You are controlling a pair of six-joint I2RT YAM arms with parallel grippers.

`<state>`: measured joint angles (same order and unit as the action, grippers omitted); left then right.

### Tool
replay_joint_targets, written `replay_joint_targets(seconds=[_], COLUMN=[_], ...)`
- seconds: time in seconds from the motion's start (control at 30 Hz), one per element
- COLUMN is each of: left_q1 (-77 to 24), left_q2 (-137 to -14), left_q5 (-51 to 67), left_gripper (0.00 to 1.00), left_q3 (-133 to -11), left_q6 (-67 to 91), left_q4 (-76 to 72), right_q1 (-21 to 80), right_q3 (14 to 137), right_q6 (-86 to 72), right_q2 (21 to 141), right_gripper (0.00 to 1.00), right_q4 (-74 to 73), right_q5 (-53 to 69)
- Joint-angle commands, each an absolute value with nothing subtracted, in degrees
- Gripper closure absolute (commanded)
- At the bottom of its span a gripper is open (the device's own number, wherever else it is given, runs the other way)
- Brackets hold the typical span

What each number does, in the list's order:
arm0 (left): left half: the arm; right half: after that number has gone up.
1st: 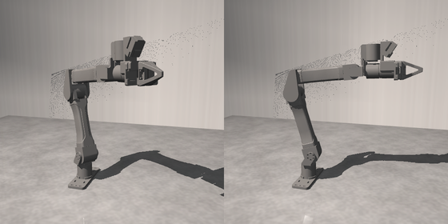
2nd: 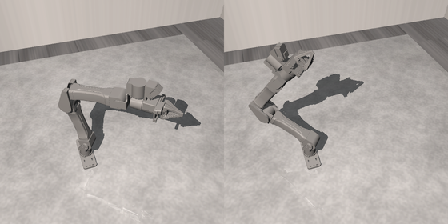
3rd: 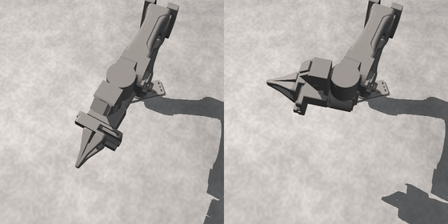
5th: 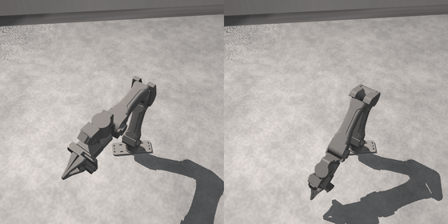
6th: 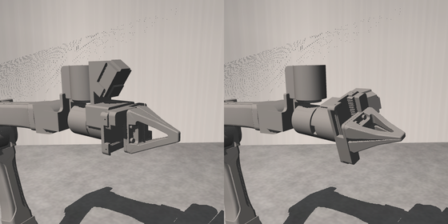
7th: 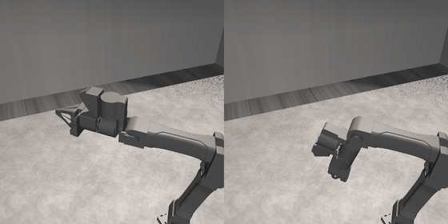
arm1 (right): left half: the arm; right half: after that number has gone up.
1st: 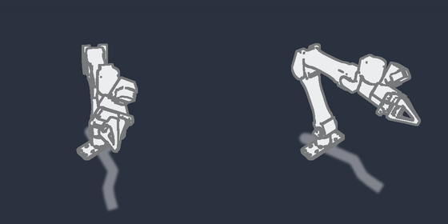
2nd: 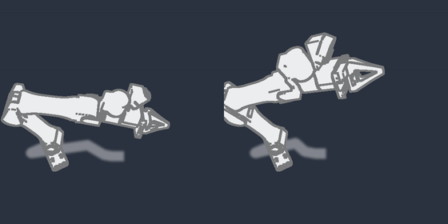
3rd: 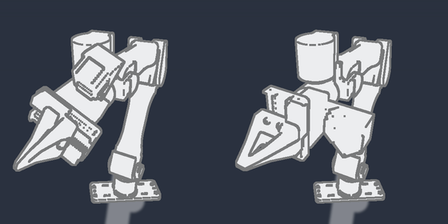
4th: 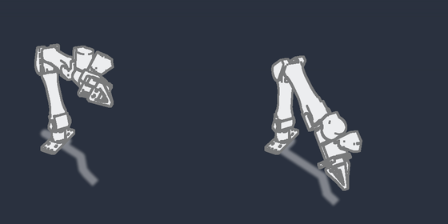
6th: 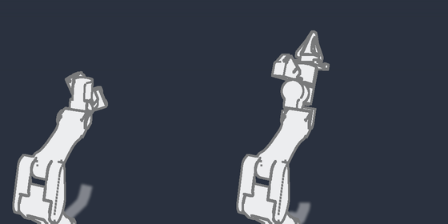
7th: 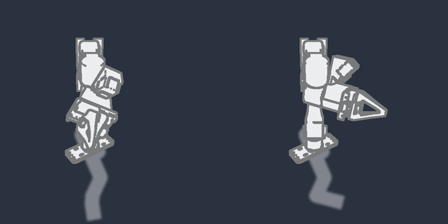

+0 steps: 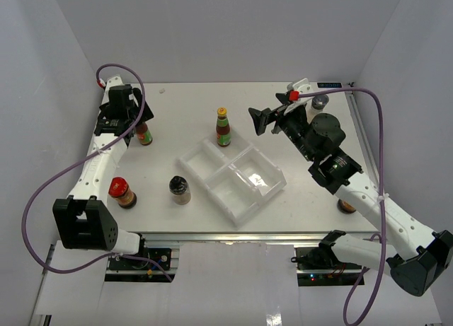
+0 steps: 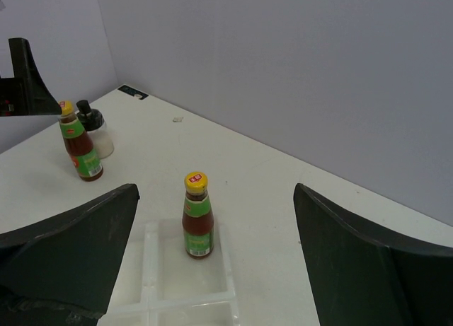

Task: Organize the condiment bottles

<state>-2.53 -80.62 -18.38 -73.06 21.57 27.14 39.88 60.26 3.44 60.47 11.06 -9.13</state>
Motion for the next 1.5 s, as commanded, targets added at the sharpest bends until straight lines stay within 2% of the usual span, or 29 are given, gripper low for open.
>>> replay_joint_targets(seconds=[0.0, 0.27, 0.63, 0.9, 1.03, 1.13, 1.2, 1.47], left_q1=[-1.9, -1.1, -0.2, -0.1, -0.1, -0.1, -0.1, -0.1], left_q2=[-82.4, -87.5, -89.2, -91.0, -91.6, -92.1, -92.3, -92.0], left_q5=[-19.9, -20.8, -16.3, -17.0, -17.9, -18.5, -18.0, -17.3], left_gripper=[0.13, 0.18, 0.18, 0.21, 0.26, 0.33, 0.49, 0.93], left_q3=[-74.2, -74.6, -71.5, -72.2, -72.6, -73.2, -73.2, -73.6], left_q6=[19.7, 19.5, 17.1, 16.9, 16.5, 16.2, 15.9, 16.5], left_q4=[22.1, 20.2, 11.2, 11.4, 11.8, 11.8, 11.6, 15.1], right_q1=[39.9, 39.9, 39.9, 39.9, 39.9, 40.0, 40.0, 39.9], right_q3=[58.0, 57.9, 57.0, 55.7, 55.0, 54.3, 54.0, 53.7], right_q6=[4.4, 7.6, 10.9, 12.3, 12.7, 12.7, 12.7, 12.9], right_q2=[58.5, 57.8, 55.6, 53.8, 53.1, 52.4, 52.1, 51.3], right_gripper=[0.03, 0.04, 0.04, 0.05, 0.05, 0.06, 0.07, 0.07], right_q4=[11.5, 11.7, 13.5, 14.6, 15.0, 15.7, 15.9, 16.2], right_q5=[-10.9, -13.4, -16.9, -18.5, -19.2, -19.2, -19.2, -19.4])
